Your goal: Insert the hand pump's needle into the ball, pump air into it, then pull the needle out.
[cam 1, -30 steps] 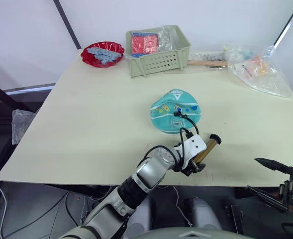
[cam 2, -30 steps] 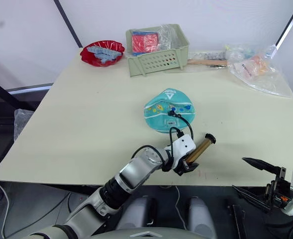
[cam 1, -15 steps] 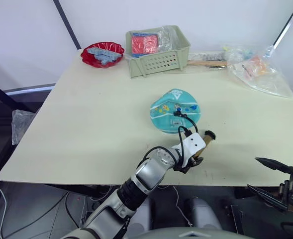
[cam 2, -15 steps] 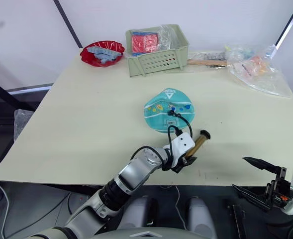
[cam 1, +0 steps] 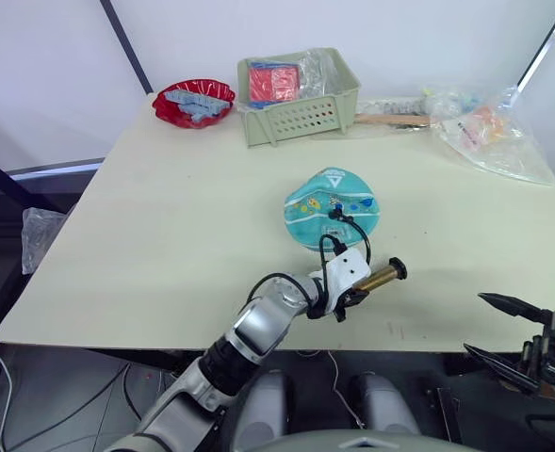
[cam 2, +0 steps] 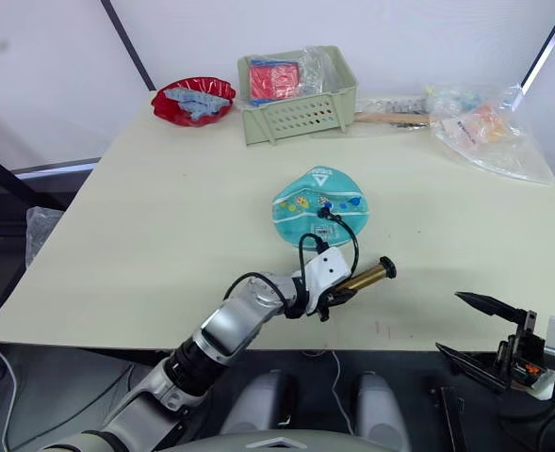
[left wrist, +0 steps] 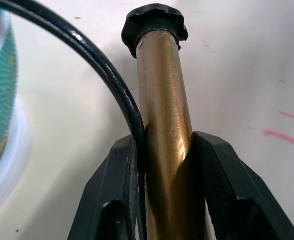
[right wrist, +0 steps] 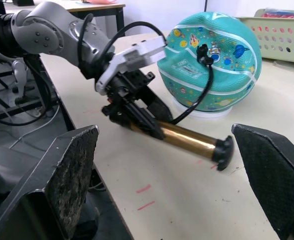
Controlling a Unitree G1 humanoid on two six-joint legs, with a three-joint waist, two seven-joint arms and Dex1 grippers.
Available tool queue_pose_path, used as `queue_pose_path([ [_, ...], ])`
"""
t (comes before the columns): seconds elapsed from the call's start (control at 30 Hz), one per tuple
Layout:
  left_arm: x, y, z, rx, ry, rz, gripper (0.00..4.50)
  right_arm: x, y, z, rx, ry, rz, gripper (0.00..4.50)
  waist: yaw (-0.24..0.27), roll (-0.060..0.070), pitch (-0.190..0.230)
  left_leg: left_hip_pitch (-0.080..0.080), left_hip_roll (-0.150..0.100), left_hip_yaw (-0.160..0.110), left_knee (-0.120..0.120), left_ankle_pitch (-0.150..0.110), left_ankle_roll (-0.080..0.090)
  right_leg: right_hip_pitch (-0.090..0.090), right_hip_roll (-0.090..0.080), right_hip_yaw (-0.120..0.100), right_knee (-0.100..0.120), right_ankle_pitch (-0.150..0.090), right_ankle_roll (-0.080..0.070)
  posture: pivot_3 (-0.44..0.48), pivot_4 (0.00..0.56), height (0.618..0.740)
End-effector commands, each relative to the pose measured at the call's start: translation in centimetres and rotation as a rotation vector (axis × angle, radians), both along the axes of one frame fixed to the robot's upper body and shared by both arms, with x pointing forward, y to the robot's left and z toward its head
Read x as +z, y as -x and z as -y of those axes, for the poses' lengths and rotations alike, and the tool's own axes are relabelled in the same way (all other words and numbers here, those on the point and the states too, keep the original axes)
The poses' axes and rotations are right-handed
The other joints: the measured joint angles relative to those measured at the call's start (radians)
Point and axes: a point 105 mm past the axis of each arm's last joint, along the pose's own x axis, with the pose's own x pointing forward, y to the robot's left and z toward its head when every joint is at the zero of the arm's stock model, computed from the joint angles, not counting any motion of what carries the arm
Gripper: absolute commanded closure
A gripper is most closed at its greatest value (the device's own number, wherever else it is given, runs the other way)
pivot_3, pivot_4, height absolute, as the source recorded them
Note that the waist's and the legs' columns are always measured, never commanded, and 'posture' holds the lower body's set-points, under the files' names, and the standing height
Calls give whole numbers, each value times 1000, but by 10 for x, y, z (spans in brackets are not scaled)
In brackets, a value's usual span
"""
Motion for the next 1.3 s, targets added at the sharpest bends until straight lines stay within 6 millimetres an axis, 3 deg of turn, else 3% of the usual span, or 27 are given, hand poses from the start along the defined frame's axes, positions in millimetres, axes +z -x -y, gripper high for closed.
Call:
queue_pose_path([
  [0.03,17,3,4,-70,70,58,3234,7,-3,-5,-4,-30,27,0,0,0,0,0,0,0,0,0,0,0,0,0,0,0,0,0,150,738],
  [0.23,29,2,0,-123,144,96,3234,9,-10,-14,-31,-63,8,0,1,0,0,0,0,0,0,0,0,0,0,0,0,0,0,0,150,738],
  [0.43,37,0,-5,-150,230,121,3234,23,-31,-26,-182,-197,-19,0,0,0,0,0,0,-1,0,0,0,0,-1,0,0,0,0,0,150,738],
  [0.83,33,4,-7,-176,268,133,3234,26,-58,-44,-396,-384,-186,0,0,0,0,-1,0,-1,0,0,0,0,-1,0,0,0,0,0,150,738],
  [1.0,34,8,1,-195,326,121,3234,13,-71,-53,-471,-533,-384,0,-1,0,0,-1,0,-2,0,0,0,-1,-1,0,0,0,0,0,150,738],
  [1.3,33,17,6,-242,385,114,3234,16,-86,-59,-517,-747,-539,0,-1,0,0,-2,0,-2,0,0,0,-1,-1,0,0,0,0,0,150,738],
])
